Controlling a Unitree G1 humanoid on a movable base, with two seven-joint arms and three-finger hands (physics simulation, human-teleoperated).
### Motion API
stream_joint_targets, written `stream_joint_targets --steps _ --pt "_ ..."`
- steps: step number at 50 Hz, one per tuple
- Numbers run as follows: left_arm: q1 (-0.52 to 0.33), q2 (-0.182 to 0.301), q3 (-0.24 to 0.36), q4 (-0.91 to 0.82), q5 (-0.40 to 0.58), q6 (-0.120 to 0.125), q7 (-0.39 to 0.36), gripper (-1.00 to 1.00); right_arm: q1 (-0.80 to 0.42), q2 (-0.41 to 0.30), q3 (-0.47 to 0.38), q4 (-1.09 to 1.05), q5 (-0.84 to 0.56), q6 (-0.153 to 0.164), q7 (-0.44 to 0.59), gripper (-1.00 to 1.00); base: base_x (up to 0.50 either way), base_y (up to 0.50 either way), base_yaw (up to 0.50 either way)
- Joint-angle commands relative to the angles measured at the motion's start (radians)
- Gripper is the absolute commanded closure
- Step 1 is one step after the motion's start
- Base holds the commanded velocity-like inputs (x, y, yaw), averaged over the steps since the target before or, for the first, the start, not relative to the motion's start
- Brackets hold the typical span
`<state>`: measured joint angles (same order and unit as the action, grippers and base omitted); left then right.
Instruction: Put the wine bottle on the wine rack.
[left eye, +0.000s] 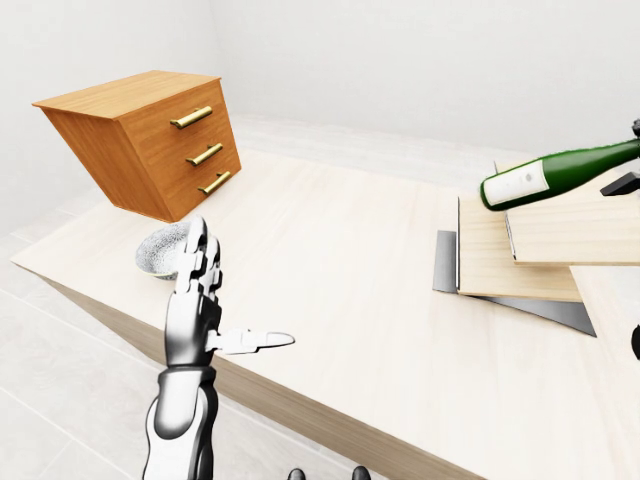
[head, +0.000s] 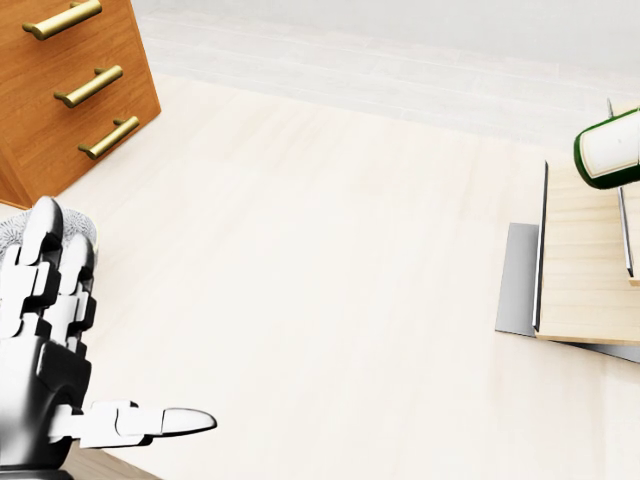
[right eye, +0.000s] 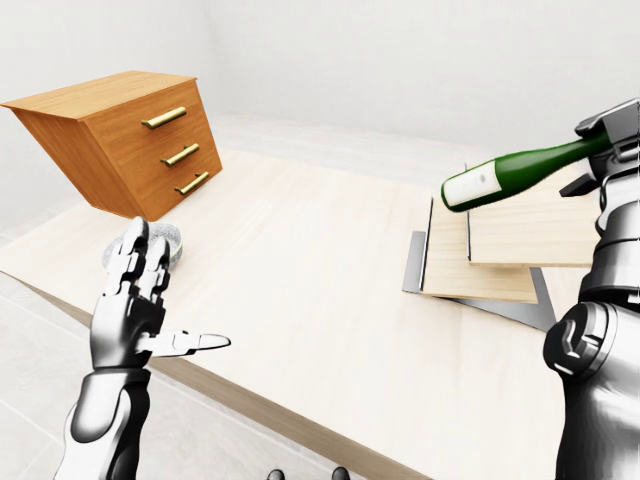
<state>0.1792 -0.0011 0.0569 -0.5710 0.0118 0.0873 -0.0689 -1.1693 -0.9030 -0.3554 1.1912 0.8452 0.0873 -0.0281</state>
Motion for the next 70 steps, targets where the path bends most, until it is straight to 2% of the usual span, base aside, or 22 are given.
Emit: stream_joint_targets --steps 1,15,24,43,70 --pt "-0.013 0.000 -0.016 -0.044 0.013 0.000 0.009 -1.00 0.034 -0.060 -0.055 -0.016 0.026 0.000 0.007 1.00 0.00 0.00 0.00" --pt "-0.024 0.000 -0.033 -0.032 0.022 0.000 0.016 -1.00 0.057 -0.107 -0.057 -0.032 0.070 0.000 -0.005 1.00 0.00 0.00 0.00" --pt "-0.028 0.003 -0.037 -0.045 0.024 0.000 0.018 -1.00 0.046 -0.081 -0.018 -0.018 0.031 0.000 0.000 1.00 0.00 0.00 0.00" --pt "-0.025 0.001 -0.040 -0.019 0.025 0.000 0.022 -1.00 0.043 -0.024 -0.026 0.013 0.002 0.000 0.006 1.00 0.00 0.00 0.00" --pt "-0.011 0.002 -0.037 -0.021 0.022 0.000 0.022 -1.00 0.102 -0.001 -0.037 0.051 -0.029 0.000 0.013 1.00 0.00 0.00 0.00"
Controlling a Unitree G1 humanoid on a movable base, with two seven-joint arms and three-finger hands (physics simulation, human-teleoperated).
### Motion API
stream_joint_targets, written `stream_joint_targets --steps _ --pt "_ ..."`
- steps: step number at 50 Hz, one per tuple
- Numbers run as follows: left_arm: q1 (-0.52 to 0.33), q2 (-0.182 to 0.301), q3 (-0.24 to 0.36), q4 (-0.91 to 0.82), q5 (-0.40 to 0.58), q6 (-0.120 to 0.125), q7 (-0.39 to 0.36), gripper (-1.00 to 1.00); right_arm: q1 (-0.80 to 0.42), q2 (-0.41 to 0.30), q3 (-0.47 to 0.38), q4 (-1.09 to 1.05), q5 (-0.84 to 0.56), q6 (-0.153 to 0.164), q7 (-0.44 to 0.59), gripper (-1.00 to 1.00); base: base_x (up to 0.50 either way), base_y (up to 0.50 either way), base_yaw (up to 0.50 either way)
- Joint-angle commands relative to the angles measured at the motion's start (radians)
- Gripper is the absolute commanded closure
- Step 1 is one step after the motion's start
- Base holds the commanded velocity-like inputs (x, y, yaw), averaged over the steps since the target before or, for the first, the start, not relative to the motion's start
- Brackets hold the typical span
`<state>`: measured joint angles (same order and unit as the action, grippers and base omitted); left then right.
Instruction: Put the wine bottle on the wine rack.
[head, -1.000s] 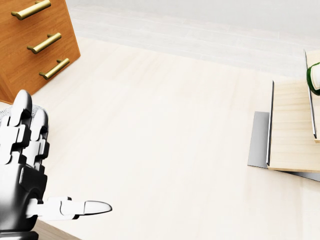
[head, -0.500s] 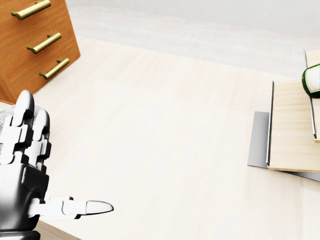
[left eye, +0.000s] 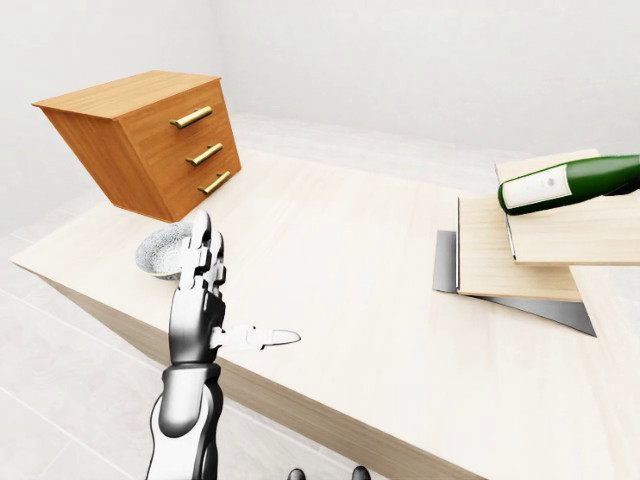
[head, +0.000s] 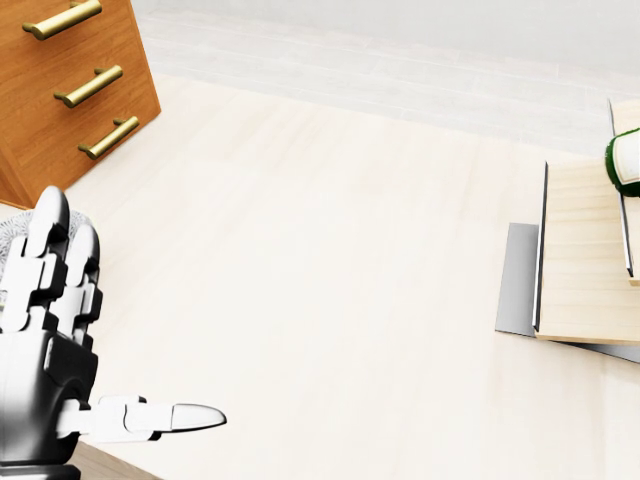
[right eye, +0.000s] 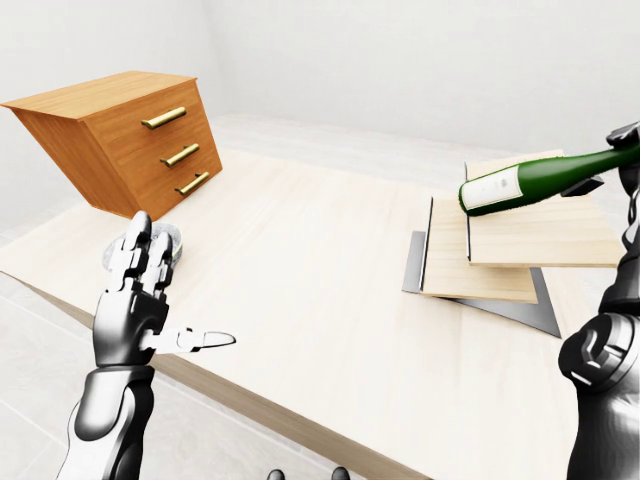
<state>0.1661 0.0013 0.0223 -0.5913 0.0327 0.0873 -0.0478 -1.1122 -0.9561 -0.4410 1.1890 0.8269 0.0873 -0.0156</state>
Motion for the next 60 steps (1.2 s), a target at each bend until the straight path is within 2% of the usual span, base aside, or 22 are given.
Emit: stream_joint_targets --steps 1,35,37,38,39,40,41,43,47,50,52,53,54,55,56,58,60 --pt "0.002 -0.001 -0.003 -0.002 0.002 0.000 0.002 -1.00 0.048 0.054 0.049 0.056 -0.013 0.000 0.001 1.00 0.00 0.00 0.00" --pt "-0.008 -0.001 -0.019 0.011 0.013 0.000 0.006 -1.00 0.124 0.023 0.020 0.066 -0.006 0.000 -0.026 1.00 0.00 0.00 0.00" --pt "-0.010 -0.001 -0.020 0.015 0.013 0.000 0.007 -1.00 0.126 0.022 0.020 0.068 -0.005 0.000 -0.029 0.95 0.00 0.00 0.00" --pt "-0.012 -0.001 -0.020 0.015 0.013 0.000 0.007 -1.00 0.126 0.022 0.019 0.069 -0.004 0.000 -0.028 0.83 0.00 0.00 0.00" --pt "-0.012 -0.001 -0.020 0.015 0.013 0.000 0.007 -1.00 0.126 0.022 0.019 0.069 -0.004 0.000 -0.028 0.83 0.00 0.00 0.00" --pt "-0.013 -0.001 -0.021 0.014 0.014 0.000 0.007 -1.00 0.126 0.023 0.020 0.070 -0.005 0.000 -0.031 0.51 0.00 0.00 0.00" --pt "-0.014 -0.001 -0.021 0.014 0.013 0.000 0.008 -1.00 0.126 0.023 0.021 0.069 -0.005 0.000 -0.030 0.44 0.00 0.00 0.00" --pt "-0.014 0.000 -0.021 0.015 0.013 0.000 0.008 -1.00 0.126 0.023 0.021 0.070 -0.005 0.000 -0.031 0.40 0.00 0.00 0.00" --pt "-0.013 0.001 -0.018 0.020 0.010 0.000 0.007 -1.00 0.126 0.025 0.023 0.074 -0.008 0.000 -0.034 0.18 0.00 0.00 0.00" --pt "-0.012 0.002 -0.015 0.019 0.008 0.000 0.006 -1.00 0.128 0.025 0.022 0.075 -0.008 0.000 -0.036 -0.17 0.00 0.00 0.00" --pt "-0.013 0.002 -0.015 0.019 0.008 0.000 0.006 -1.00 0.128 0.025 0.021 0.074 -0.008 0.000 -0.038 -0.19 0.00 0.00 0.00" --pt "-0.011 0.001 -0.016 0.018 0.008 0.000 0.006 -1.00 0.130 0.024 0.022 0.072 -0.009 0.000 -0.036 -0.47 0.00 0.00 0.00" --pt "-0.011 0.001 -0.016 0.018 0.008 0.000 0.006 -1.00 0.129 0.024 0.022 0.073 -0.009 0.000 -0.036 -0.47 0.00 0.00 0.00" --pt "-0.009 0.001 -0.018 0.018 0.010 0.000 0.007 -1.00 0.130 0.023 0.021 0.074 -0.009 0.000 -0.037 -0.65 0.00 0.00 0.00" --pt "-0.009 0.001 -0.018 0.018 0.010 0.000 0.007 -1.00 0.130 0.023 0.021 0.074 -0.009 0.000 -0.037 -0.65 0.00 0.00 0.00" --pt "-0.008 0.001 -0.018 0.021 0.010 0.000 0.007 -1.00 0.132 0.022 0.021 0.075 -0.009 0.000 -0.037 -0.83 0.00 0.00 0.00" --pt "-0.008 0.001 -0.017 0.025 0.009 0.000 0.007 -1.00 0.133 0.021 0.020 0.074 -0.008 0.000 -0.038 -0.84 0.00 0.00 0.00"
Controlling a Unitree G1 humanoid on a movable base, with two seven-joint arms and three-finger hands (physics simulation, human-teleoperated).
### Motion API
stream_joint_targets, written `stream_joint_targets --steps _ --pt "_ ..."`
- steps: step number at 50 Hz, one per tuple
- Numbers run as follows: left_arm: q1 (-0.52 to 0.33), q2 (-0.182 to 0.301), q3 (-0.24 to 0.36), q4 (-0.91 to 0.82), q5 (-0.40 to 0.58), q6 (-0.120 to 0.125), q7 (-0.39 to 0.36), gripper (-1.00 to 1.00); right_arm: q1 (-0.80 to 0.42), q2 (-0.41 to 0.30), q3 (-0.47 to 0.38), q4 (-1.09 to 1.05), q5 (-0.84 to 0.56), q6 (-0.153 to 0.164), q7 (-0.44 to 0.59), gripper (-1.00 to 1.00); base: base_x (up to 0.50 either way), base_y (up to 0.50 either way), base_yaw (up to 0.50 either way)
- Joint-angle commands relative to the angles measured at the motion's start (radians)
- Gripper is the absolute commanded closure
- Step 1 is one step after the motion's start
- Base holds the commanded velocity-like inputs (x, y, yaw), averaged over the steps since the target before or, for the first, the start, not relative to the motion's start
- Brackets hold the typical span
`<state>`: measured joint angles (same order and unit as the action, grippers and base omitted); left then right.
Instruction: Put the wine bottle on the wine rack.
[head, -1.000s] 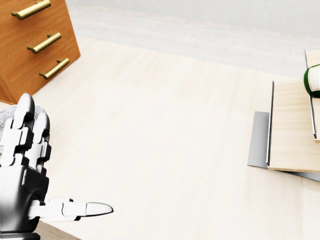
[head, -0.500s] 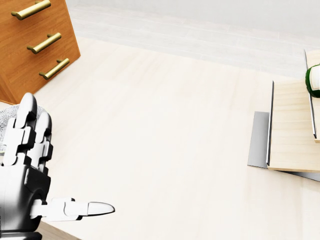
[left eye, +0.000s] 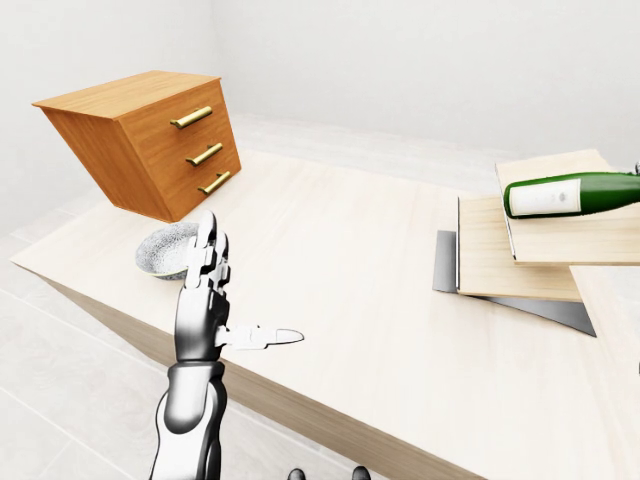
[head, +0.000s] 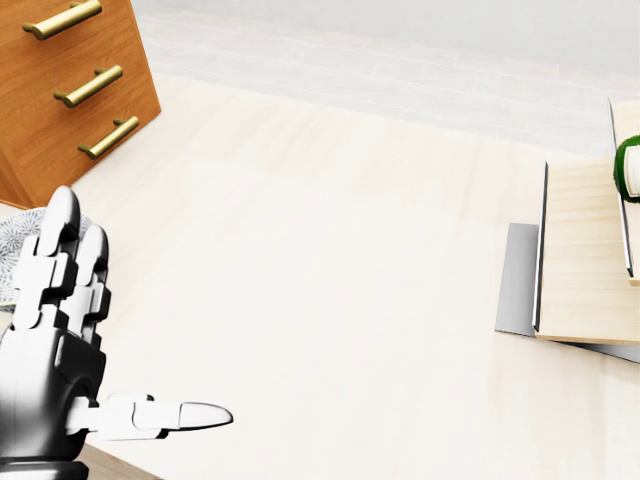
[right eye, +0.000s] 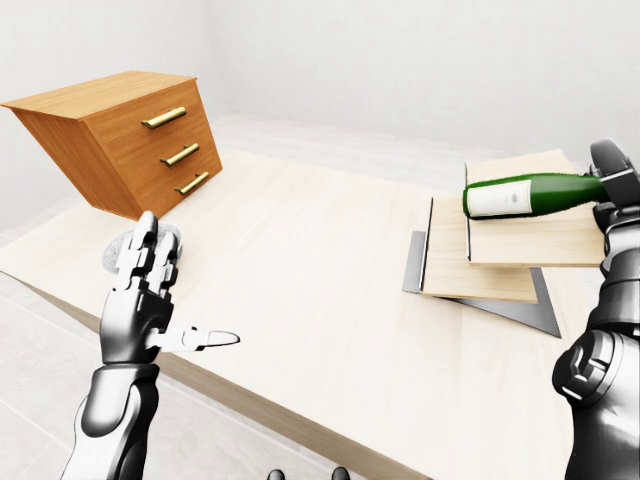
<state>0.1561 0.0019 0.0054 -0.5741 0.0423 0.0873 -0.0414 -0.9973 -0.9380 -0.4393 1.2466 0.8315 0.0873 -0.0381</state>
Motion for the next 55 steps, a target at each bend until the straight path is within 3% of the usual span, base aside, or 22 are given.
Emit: stream_joint_targets --steps 1,3,33,55 --pt "0.002 0.000 0.000 0.007 0.000 0.000 0.000 -1.00 0.019 0.003 0.018 0.016 -0.013 0.000 -0.016 -0.91 0.00 0.00 0.00" --pt "0.002 0.000 -0.002 0.003 0.000 0.000 0.001 -1.00 0.019 0.001 0.017 0.017 -0.012 0.000 -0.017 -1.00 0.00 0.00 0.00" --pt "0.004 0.001 0.001 0.007 -0.004 0.000 0.001 -1.00 0.059 -0.025 0.017 0.016 -0.035 0.000 -0.059 -1.00 0.00 0.00 0.00" --pt "0.001 0.000 0.001 0.022 -0.006 0.000 0.002 -1.00 0.151 -0.094 -0.021 0.018 -0.008 0.000 -0.024 -1.00 0.00 0.00 0.00"
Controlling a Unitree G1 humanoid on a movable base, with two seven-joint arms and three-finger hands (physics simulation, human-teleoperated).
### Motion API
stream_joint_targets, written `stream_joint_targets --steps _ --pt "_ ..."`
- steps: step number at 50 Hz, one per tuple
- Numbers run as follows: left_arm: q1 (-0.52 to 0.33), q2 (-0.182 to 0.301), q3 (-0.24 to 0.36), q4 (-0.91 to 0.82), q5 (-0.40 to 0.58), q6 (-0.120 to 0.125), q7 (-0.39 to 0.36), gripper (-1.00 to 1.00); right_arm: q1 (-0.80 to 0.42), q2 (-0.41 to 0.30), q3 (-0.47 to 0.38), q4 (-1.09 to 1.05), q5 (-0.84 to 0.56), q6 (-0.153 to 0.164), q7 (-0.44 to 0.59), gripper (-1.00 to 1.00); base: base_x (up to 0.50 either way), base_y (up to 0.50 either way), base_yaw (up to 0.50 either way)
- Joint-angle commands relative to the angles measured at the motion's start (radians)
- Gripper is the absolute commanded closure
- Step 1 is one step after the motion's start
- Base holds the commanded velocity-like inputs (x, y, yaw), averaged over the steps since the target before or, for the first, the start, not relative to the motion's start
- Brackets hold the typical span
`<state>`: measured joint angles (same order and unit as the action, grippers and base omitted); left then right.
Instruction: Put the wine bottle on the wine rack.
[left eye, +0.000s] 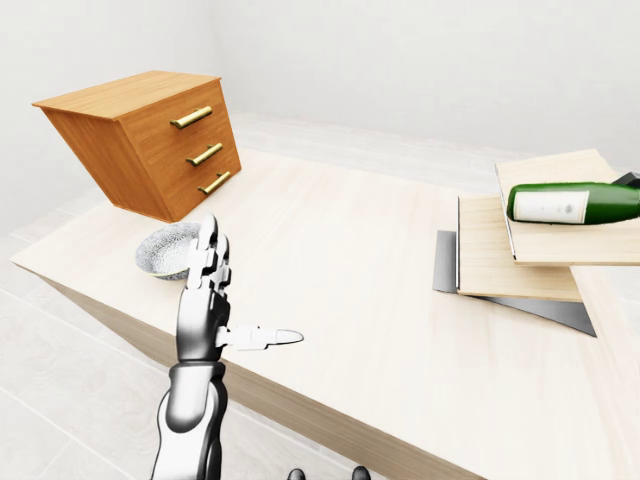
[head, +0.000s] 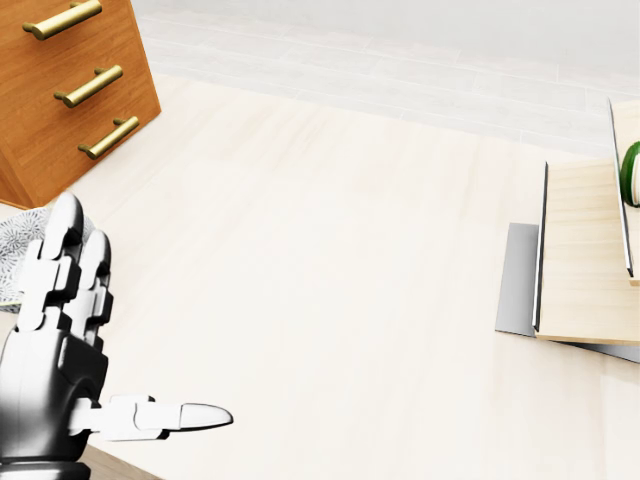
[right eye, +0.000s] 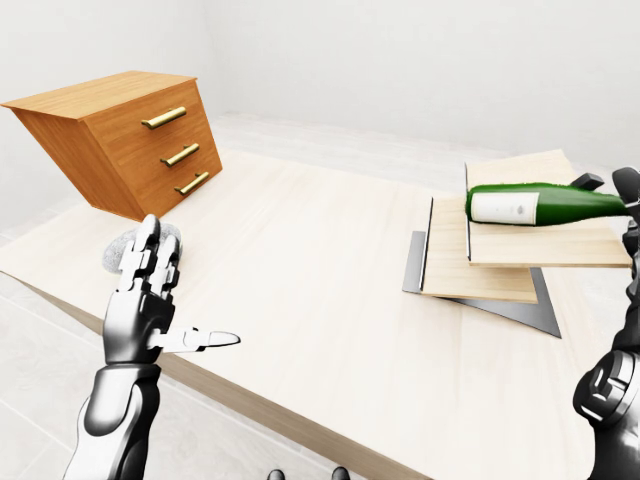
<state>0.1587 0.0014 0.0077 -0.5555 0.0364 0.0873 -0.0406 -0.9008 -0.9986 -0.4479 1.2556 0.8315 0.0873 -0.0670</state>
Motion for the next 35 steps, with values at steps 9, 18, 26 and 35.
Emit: stream_joint_targets --steps 9,18,26,35 --pt "-0.006 0.000 -0.005 0.002 0.003 0.000 0.003 -1.00 0.092 -0.058 -0.024 0.007 0.012 0.000 0.016 -1.00 0.00 0.00 0.00" --pt "-0.006 0.000 -0.008 0.009 0.004 0.000 0.005 -1.00 0.115 -0.078 -0.027 0.007 0.028 0.000 0.022 -1.00 0.00 0.00 0.00" --pt "-0.005 0.000 -0.009 0.018 0.002 0.000 0.004 -1.00 0.130 -0.092 -0.027 0.008 0.034 0.000 0.025 -1.00 0.00 0.00 0.00" --pt "-0.003 0.001 -0.008 0.015 0.001 0.000 0.004 -1.00 0.148 -0.100 -0.031 0.009 0.041 0.000 0.031 -1.00 0.00 0.00 0.00"
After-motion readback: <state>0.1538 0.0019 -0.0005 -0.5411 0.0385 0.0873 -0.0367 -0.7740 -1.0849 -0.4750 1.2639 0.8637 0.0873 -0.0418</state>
